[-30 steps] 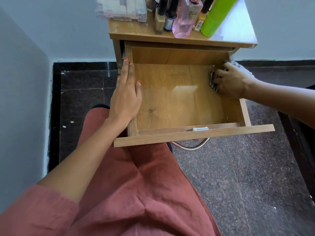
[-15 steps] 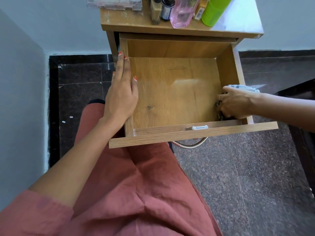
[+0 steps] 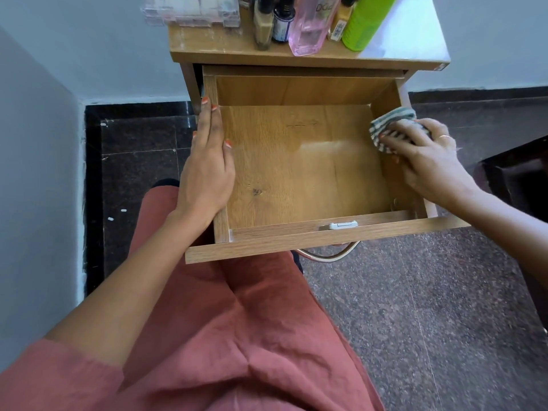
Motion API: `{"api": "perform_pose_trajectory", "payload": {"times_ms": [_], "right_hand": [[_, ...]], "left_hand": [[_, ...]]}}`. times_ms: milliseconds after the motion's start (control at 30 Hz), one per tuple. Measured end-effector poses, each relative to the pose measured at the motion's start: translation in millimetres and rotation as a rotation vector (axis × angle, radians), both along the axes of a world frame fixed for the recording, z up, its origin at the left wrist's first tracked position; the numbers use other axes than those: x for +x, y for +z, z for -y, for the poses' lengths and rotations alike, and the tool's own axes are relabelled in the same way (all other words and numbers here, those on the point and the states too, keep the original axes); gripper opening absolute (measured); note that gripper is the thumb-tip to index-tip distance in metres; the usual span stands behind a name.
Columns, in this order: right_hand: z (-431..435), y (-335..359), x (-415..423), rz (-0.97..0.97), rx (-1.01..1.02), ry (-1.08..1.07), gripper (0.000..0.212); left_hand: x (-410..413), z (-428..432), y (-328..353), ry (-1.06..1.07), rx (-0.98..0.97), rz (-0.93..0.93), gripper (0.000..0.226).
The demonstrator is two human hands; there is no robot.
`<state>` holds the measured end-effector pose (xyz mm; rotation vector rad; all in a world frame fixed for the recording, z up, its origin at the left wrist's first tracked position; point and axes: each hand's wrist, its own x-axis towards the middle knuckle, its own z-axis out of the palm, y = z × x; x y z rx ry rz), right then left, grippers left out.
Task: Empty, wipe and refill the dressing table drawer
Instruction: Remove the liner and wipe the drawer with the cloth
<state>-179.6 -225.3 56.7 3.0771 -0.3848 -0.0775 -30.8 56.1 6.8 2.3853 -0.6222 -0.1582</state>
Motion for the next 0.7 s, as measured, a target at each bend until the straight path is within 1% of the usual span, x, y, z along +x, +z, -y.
{"api": "perform_pose_trajectory", "payload": {"times_ms": [67,167,300,433,500,700], "right_hand": [[-2.7,3.1,-9.0,-0.004,0.108,-0.076,0.036],[-3.0,1.3,-17.5,0.004,0.127,-0.088,0.036],[6.3,-3.3,11.9,0.047,0.151,-0.167,0.037],[25.2,-4.0,55.3,0.088,0.162,-0.162,0.037],[31.0,-1.6,69.7,0.112,0.202,-0.169,0.035],[32.2,3.2,66.9,0.09,0.282,-0.185,0.036]], "left_hand": [[-0.5,-0.2,0.8,-0.003,-0.007,-0.013,0.05],[-1.7,0.4,3.5,0.007,-0.017,-0.025,0.05],[-3.5,0.9,8.4,-0.003,-0.011,-0.039,0.05],[-3.3,0.7,11.3,0.006,0.001,-0.051,0.05],[-3.0,1.0,11.9,0.011,0.008,-0.049,0.051],[-2.0,1.4,9.2,0.003,-0.003,-0.05,0.05]]}}
